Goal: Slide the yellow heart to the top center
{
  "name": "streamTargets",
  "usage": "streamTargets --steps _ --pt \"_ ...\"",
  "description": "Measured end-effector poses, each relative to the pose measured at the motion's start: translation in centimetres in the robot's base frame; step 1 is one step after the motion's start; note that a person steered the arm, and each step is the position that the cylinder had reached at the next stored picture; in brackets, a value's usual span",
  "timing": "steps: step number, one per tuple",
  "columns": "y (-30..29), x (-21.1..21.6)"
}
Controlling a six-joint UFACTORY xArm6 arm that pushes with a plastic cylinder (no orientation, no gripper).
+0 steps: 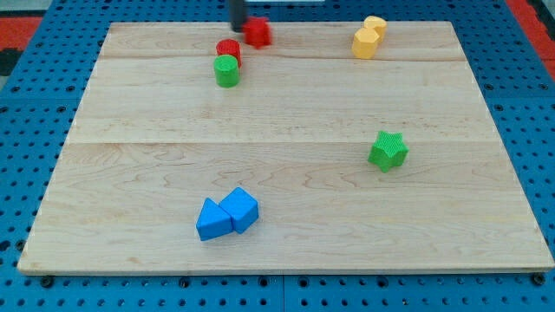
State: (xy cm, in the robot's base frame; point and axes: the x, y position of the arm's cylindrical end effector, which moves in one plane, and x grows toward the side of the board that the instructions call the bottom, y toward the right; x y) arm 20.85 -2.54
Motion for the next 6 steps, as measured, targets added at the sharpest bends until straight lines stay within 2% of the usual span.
streamTargets --steps 2,3,4,5,6 --pt "1.7 2.7" --pt "6.6 7.3" --pt "17.7 7.5" --pt "24.7 6.8" --pt "25.8 -1.1"
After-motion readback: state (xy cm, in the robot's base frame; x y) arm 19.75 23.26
